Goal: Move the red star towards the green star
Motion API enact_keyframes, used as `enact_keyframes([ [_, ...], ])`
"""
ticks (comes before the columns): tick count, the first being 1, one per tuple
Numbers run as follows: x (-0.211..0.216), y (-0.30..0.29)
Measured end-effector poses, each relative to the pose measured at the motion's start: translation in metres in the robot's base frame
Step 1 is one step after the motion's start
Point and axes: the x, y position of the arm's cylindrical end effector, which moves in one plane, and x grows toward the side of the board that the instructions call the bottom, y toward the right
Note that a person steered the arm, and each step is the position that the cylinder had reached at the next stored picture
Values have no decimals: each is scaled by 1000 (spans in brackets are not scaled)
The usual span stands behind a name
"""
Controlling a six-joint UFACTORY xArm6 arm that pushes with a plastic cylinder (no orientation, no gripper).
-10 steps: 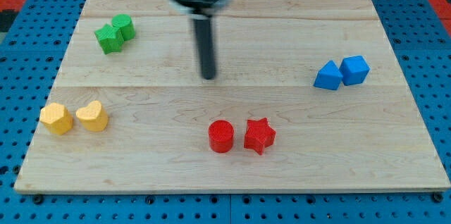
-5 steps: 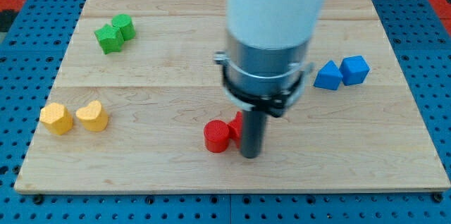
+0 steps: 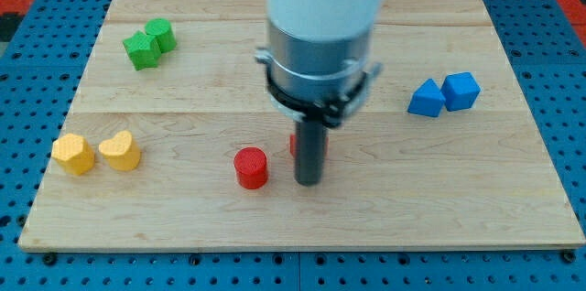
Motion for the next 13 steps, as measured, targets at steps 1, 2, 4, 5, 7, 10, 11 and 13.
enact_keyframes([
  [1,-51,-27],
  [2,-38,21],
  [4,-68,64],
  [5,-115,16],
  [7,-85,77],
  [10,-80,-20],
  [11,-80,8],
  [13,-103,-64],
])
